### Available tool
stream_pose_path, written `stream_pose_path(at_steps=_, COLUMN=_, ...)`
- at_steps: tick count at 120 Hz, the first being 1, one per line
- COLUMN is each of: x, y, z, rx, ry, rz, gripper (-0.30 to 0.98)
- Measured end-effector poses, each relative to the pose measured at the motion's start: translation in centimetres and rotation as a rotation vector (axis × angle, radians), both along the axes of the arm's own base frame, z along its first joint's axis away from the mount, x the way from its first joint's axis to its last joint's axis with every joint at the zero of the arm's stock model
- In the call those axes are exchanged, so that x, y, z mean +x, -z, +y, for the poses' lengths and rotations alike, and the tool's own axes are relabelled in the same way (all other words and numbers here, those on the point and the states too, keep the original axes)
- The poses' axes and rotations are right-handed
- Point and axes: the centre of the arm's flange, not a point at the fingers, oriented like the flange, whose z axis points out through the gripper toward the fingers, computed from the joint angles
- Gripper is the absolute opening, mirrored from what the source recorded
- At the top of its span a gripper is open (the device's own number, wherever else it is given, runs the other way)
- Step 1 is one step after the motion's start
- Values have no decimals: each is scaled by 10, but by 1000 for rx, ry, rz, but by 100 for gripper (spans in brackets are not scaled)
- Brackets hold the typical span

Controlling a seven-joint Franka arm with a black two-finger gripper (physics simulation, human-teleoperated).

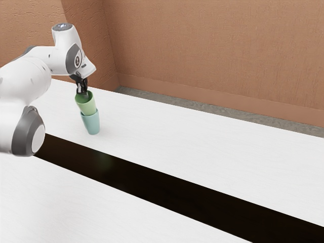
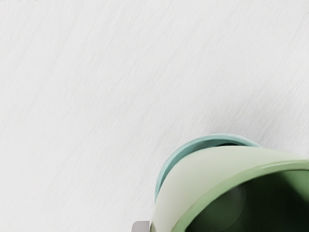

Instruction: Place the right cup onto the left cup

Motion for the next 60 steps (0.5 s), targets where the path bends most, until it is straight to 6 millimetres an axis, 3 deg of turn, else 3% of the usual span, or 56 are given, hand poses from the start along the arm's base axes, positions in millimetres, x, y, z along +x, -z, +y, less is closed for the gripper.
stream_pose_path(at_steps=28, x=1, y=-5, z=-8, rx=2, ry=40, rz=5, gripper=40)
stream_pose_path(at_steps=48, x=-4, y=-22, z=-10, rx=-20, ry=46, rz=7, gripper=56)
stream_pose_path(at_steps=60, x=-26, y=-52, z=-23, rx=-87, ry=31, rz=30, gripper=60)
